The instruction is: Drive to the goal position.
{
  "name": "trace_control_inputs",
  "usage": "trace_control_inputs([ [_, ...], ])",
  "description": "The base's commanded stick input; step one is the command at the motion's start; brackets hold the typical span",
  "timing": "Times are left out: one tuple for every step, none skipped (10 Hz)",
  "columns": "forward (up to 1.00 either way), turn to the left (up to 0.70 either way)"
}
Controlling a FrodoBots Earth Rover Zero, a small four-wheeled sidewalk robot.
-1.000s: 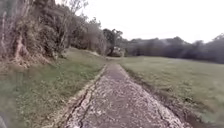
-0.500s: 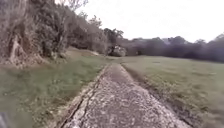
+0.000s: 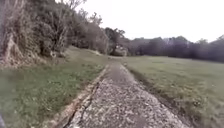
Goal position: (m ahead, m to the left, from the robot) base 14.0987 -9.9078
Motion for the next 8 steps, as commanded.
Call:
trace_control_inputs([
  [0.7, 0.0],
  [0.7, 0.0],
  [0.7, 0.0],
  [0.7, 0.0],
  [0.7, 0.0],
  [0.7, 0.0],
  [0.7, 0.0],
  [0.7, 0.0],
])
